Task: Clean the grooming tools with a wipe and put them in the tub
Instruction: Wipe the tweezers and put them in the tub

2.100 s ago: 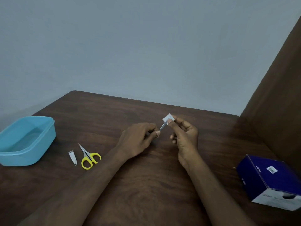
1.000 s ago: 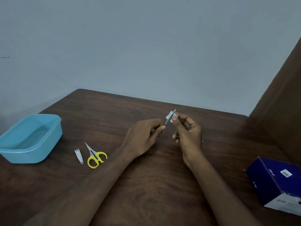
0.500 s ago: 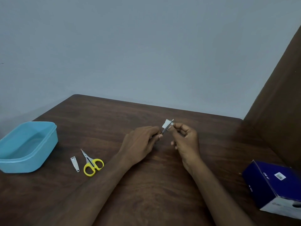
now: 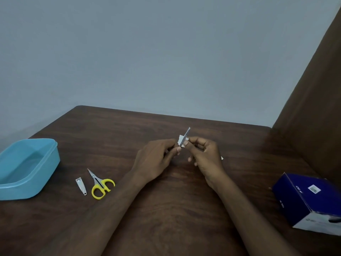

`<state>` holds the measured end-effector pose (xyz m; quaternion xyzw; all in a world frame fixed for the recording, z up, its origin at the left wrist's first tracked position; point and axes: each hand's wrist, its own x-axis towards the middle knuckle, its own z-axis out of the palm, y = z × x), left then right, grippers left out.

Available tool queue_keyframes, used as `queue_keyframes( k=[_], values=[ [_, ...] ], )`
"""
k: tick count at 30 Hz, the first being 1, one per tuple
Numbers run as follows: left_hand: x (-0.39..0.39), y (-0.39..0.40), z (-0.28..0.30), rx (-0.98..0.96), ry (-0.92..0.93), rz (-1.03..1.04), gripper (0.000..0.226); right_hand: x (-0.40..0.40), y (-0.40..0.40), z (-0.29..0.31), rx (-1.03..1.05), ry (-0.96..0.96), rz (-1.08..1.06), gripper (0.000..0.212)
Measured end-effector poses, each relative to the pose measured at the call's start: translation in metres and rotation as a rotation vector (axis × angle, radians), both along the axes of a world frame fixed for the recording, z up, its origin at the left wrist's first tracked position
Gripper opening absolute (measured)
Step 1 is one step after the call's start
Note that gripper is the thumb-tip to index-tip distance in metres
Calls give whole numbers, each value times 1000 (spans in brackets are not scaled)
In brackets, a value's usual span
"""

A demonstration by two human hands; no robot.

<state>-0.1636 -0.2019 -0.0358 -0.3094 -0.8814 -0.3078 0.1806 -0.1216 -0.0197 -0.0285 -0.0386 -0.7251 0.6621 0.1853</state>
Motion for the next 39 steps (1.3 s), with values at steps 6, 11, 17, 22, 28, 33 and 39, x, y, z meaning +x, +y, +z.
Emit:
queue_keyframes(
  k=[6, 11, 17, 22, 28, 33, 39],
  values=[
    [2, 2, 3, -26, -5, 5, 21, 2, 3, 1, 13, -16, 6, 5],
    [5, 1, 2, -66, 2, 6, 23, 6, 5, -3, 90, -22, 19, 5],
    [5, 2, 3, -70, 20, -4, 25, 2, 8, -1, -19, -18, -20, 8],
    [5, 2, 2, -92, 34, -12, 25, 0, 8, -3, -26, -34, -9, 9],
    [1, 1, 1, -37, 23, -32, 25, 0, 5, -4, 22, -45, -14, 9],
    [1, 3, -1, -97, 37, -31, 28, -2, 7, -1, -125, -39, -89, 7],
    [-1, 3, -1, -23, 29, -29, 26, -2, 7, -5, 30, -67, -11, 9]
  ],
)
